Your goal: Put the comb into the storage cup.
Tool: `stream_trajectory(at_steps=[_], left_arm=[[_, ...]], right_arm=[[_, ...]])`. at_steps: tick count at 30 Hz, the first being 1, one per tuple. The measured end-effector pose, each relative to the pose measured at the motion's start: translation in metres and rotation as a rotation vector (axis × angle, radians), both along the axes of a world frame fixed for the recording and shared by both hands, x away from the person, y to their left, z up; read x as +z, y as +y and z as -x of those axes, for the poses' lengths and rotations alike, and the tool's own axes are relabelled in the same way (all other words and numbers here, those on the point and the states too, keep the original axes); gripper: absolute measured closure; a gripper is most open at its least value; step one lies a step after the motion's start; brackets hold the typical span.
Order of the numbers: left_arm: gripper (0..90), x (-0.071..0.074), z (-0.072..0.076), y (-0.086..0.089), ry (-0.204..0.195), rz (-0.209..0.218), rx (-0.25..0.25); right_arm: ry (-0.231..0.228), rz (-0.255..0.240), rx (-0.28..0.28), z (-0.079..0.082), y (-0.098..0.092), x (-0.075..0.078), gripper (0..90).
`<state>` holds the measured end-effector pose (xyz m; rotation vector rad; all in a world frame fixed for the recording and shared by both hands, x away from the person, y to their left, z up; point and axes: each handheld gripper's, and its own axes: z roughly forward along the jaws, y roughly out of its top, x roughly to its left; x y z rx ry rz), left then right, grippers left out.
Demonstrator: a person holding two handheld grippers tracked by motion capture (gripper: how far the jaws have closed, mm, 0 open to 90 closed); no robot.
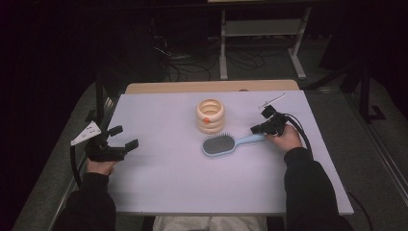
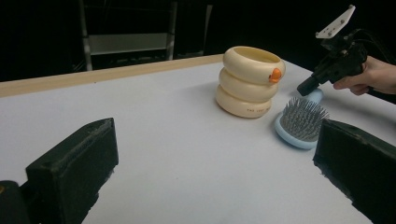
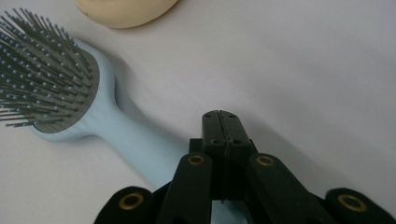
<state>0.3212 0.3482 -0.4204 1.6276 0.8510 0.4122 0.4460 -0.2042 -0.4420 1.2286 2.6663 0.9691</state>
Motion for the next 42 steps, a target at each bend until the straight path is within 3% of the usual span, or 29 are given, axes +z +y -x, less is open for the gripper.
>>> stream_trajectory(at_steps=[7, 12, 17, 42], left_arm=[[0.0, 0.000, 0.000, -0.001, 0.002, -0.003, -0.001], [0.0, -0.001, 0.000, -0.001, 0.004, -0.009, -0.008], [0.0, 0.000, 0.000, -0.001, 0.004, -0.004, -0.004], [0.0, -0.001, 0.000, -0.002, 0.009, -0.011, -0.002]], right_arm=[[0.007, 0.025, 0.015, 0.007, 0.004, 0.001, 88.6], [0.046, 0.060, 0.044, 0.013, 0.008, -0.001, 88.6], [0.053, 0.067, 0.054, 0.019, 0.009, -0.001, 88.6], [0.046, 0.142, 0.114, 0.052, 0.017, 0.000, 88.6]])
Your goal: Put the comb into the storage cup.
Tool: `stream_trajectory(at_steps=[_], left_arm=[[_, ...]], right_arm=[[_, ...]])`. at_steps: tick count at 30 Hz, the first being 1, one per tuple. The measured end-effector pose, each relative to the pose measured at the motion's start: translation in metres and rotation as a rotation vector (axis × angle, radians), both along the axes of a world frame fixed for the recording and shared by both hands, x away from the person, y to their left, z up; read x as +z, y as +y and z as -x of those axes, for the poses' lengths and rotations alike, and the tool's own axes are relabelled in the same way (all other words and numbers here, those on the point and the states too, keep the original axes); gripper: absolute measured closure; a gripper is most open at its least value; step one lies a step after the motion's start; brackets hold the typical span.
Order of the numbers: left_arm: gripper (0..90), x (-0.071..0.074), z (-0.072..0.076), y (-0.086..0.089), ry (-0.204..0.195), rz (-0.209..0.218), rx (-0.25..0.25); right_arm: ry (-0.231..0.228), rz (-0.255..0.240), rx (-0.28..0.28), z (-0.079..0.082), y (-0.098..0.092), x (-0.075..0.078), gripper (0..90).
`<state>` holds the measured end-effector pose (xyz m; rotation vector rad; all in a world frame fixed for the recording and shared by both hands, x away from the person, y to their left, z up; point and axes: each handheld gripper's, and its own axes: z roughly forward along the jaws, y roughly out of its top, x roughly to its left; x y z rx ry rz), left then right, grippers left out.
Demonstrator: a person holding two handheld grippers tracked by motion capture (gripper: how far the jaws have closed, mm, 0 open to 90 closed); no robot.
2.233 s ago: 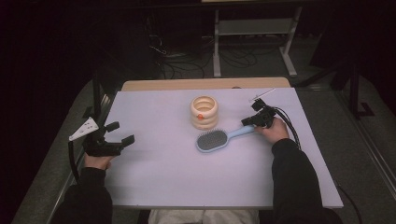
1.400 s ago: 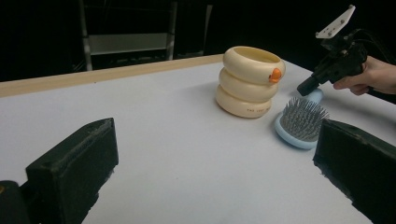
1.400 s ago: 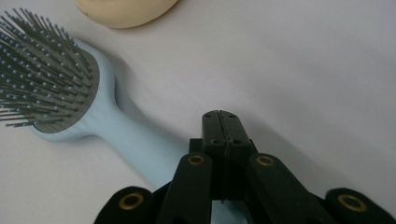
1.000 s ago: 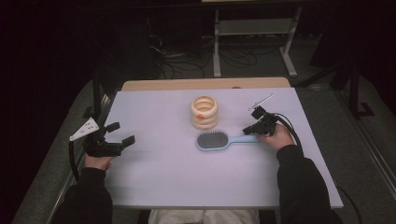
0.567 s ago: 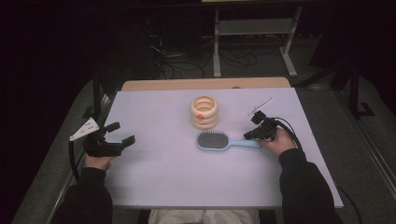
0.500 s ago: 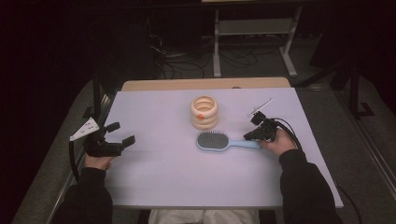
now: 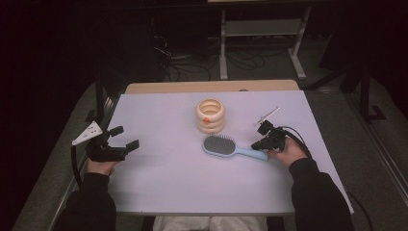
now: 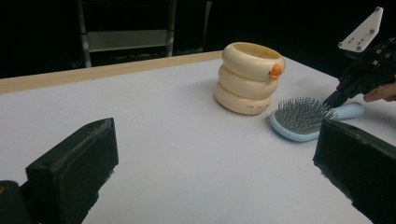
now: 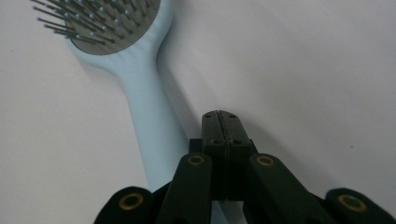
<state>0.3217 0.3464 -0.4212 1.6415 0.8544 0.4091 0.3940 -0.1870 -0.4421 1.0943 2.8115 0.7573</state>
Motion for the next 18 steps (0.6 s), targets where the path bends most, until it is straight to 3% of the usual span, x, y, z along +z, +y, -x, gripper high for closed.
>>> stream_trajectory(at_steps=[18], left_arm=[[0.0, 0.000, 0.000, 0.000, 0.003, 0.004, -0.002]], right_arm=[[-0.001, 0.012, 0.009, 0.016, 0.006, 0.001, 88.6]])
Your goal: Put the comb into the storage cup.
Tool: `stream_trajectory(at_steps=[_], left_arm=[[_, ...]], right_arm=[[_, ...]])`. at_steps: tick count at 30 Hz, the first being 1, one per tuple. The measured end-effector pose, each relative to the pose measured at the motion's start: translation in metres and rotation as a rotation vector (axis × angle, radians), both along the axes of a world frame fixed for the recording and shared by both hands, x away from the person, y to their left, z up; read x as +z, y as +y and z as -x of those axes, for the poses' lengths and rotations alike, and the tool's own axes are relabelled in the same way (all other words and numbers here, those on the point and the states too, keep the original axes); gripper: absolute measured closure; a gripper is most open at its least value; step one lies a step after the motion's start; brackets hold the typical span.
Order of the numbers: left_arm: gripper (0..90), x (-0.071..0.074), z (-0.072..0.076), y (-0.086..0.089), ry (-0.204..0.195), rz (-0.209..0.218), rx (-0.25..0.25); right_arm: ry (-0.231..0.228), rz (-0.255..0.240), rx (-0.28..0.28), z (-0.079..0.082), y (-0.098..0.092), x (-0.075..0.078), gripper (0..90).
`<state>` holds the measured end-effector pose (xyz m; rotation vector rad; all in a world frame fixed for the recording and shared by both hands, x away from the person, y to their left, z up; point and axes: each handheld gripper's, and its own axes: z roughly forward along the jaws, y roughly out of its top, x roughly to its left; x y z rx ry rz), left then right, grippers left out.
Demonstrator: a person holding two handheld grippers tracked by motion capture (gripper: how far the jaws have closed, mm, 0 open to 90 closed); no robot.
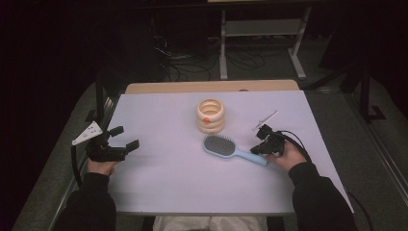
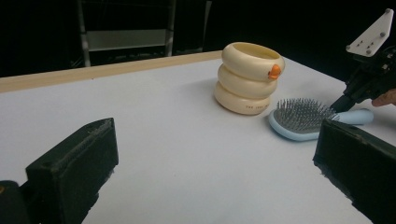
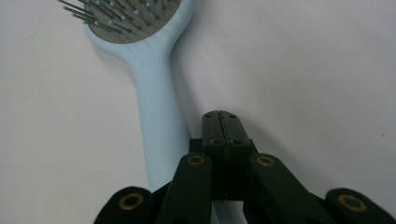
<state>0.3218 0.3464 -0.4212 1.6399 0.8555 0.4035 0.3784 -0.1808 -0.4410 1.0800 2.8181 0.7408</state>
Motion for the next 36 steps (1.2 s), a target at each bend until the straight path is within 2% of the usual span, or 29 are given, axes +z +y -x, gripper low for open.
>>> stream_trajectory(at_steps=[21, 28, 36], left_arm=[[0.0, 0.000, 0.000, 0.000, -0.002, -0.001, 0.003], [0.0, 0.000, 0.000, 0.000, -0.002, -0.001, 0.003], [0.0, 0.000, 0.000, 0.000, -0.002, -0.001, 0.003]], right_arm=[[-0.025, 0.009, 0.008, 0.012, 0.006, 0.003, 88.3], [-0.055, -0.015, 0.012, 0.015, 0.006, 0.017, 87.1], [-0.107, -0.021, 0.045, 0.019, 0.013, 0.044, 81.1]])
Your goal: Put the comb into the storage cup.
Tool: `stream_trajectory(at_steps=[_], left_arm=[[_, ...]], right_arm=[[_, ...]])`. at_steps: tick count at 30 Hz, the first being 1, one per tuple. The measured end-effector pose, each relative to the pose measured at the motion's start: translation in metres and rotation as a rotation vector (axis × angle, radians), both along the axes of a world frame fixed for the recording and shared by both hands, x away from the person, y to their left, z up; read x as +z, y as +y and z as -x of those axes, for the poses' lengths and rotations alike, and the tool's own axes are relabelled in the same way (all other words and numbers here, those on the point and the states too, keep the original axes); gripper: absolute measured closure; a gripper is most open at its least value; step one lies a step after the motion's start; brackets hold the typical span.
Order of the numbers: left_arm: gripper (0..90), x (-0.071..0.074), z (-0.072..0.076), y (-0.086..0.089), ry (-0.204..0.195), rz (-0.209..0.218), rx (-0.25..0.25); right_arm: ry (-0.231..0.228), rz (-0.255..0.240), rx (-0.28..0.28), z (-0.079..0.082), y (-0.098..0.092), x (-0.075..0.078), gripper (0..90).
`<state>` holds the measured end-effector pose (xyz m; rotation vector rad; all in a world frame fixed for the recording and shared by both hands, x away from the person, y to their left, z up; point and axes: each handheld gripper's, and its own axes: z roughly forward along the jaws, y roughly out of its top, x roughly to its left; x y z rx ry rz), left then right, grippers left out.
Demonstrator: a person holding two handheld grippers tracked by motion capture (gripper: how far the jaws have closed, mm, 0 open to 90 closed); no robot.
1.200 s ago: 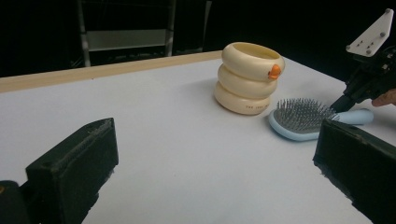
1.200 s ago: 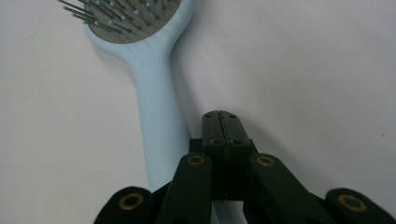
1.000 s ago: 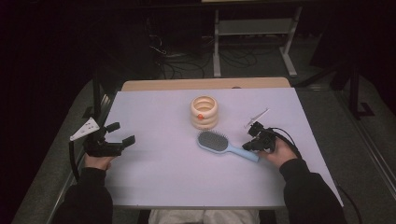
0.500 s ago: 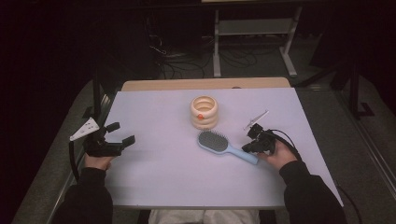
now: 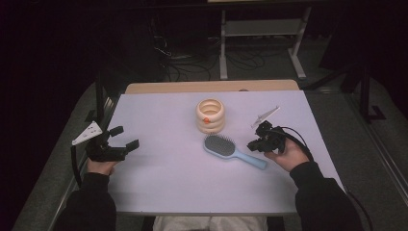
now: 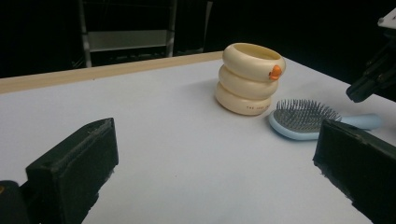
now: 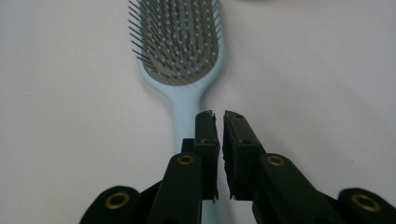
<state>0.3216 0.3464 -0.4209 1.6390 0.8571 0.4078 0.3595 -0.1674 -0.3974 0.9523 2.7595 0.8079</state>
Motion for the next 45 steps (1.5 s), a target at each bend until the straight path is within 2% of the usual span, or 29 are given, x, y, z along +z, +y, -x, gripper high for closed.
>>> stream_trajectory(at_steps=[4, 8, 9, 10, 11, 13, 17, 19, 20, 21, 22, 23, 25, 26, 27, 35, 45], left_arm=[[0.0, 0.000, 0.000, 0.000, -0.001, -0.001, 0.000], [0.0, 0.000, 0.000, 0.000, -0.001, -0.001, -0.001], [0.0, 0.000, 0.000, 0.000, -0.001, 0.000, -0.001], [0.0, 0.000, 0.000, 0.000, -0.001, 0.000, 0.000], [0.0, 0.000, 0.000, 0.000, -0.001, 0.000, 0.000], [0.0, 0.000, 0.000, 0.000, -0.002, -0.001, 0.000], [0.0, 0.000, 0.000, 0.000, -0.002, 0.000, 0.000], [0.0, 0.000, 0.000, 0.000, -0.002, -0.001, 0.000], [0.0, 0.000, 0.000, 0.000, -0.002, -0.001, 0.000], [0.0, 0.000, 0.000, 0.000, -0.003, -0.001, 0.000], [0.0, 0.000, 0.000, 0.000, -0.003, -0.001, 0.000], [0.0, 0.000, 0.000, 0.000, -0.002, -0.001, -0.001], [0.0, 0.000, 0.000, 0.000, -0.002, -0.001, 0.000], [0.0, 0.000, 0.000, 0.000, -0.002, -0.001, 0.000], [0.0, 0.000, 0.000, 0.000, -0.003, -0.002, 0.001], [0.0, 0.000, 0.000, 0.000, -0.004, 0.000, 0.000], [0.0, 0.000, 0.000, 0.000, -0.004, 0.000, 0.000]], right_arm=[[-0.008, 0.005, 0.011, 0.000, 0.004, 0.007, 76.3], [-0.007, 0.006, 0.022, 0.000, 0.011, 0.013, 67.6], [-0.011, 0.006, 0.024, 0.000, 0.013, 0.014, 65.0], [-0.036, 0.015, 0.027, 0.000, 0.015, 0.016, 59.1], [-0.036, 0.015, 0.027, 0.000, 0.015, 0.016, 59.1], [-0.038, 0.015, 0.022, -0.001, 0.019, 0.018, 49.5], [-0.016, 0.019, 0.008, -0.005, 0.022, 0.019, 37.3], [-0.021, 0.024, -0.002, -0.006, 0.024, 0.019, 30.7], [-0.021, 0.024, -0.002, -0.006, 0.024, 0.019, 30.7], [-0.023, 0.025, -0.011, -0.007, 0.025, 0.019, 22.2], [-0.023, 0.025, -0.011, -0.007, 0.025, 0.019, 22.2], [-0.019, 0.024, -0.021, -0.009, 0.025, 0.018, 14.1], [-0.013, 0.024, -0.015, -0.010, 0.025, 0.017, 10.9], [-0.006, 0.021, -0.013, -0.010, 0.025, 0.016, 3.6], [-0.001, 0.023, -0.007, -0.011, 0.026, 0.015, 0.0], [0.000, 0.021, 0.017, -0.014, 0.028, 0.011, 0.0], [0.027, 0.038, 0.066, -0.017, 0.035, -0.008, 0.0]])
